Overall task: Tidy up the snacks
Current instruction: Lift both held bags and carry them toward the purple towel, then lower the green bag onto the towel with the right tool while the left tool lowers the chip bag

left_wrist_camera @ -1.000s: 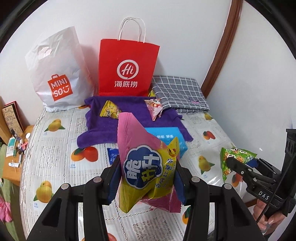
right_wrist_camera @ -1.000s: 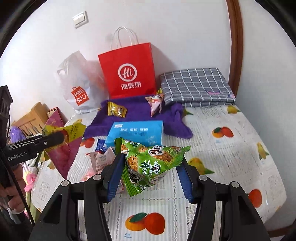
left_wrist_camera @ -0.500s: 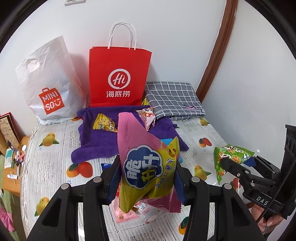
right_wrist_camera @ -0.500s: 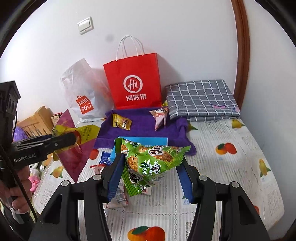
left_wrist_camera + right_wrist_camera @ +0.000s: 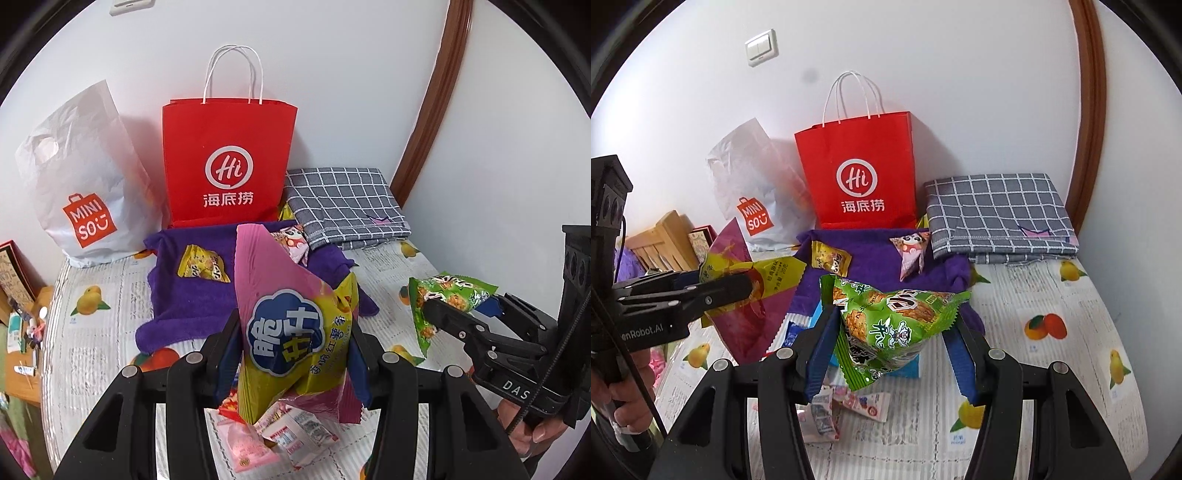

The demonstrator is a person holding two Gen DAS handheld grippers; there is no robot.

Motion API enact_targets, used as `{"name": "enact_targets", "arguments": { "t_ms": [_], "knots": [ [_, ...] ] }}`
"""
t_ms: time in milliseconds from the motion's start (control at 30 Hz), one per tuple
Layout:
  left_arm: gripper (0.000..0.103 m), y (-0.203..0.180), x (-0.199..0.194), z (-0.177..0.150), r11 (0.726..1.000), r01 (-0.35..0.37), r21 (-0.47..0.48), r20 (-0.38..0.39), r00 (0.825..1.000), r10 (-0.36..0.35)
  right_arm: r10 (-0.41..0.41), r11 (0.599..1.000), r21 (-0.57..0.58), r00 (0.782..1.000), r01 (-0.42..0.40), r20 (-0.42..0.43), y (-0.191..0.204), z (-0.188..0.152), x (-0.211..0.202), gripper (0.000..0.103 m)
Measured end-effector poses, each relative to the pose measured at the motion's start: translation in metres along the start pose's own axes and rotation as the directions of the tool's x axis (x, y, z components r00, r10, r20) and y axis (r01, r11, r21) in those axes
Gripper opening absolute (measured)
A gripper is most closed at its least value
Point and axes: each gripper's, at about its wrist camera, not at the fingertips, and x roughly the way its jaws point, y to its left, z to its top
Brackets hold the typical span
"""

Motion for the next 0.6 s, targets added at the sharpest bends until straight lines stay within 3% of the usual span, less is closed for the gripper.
{"name": "enact_targets", "arguments": {
  "t_ms": [600],
  "knots": [
    [0.048, 0.026, 0.021, 0.035, 0.998, -0.062, -0.002, 0.022, 0.998, 0.062, 0.011, 0.996, -0.086, 1.000, -0.012, -0.005, 0.022, 0.055, 0.058, 0.056]
  ]
}}
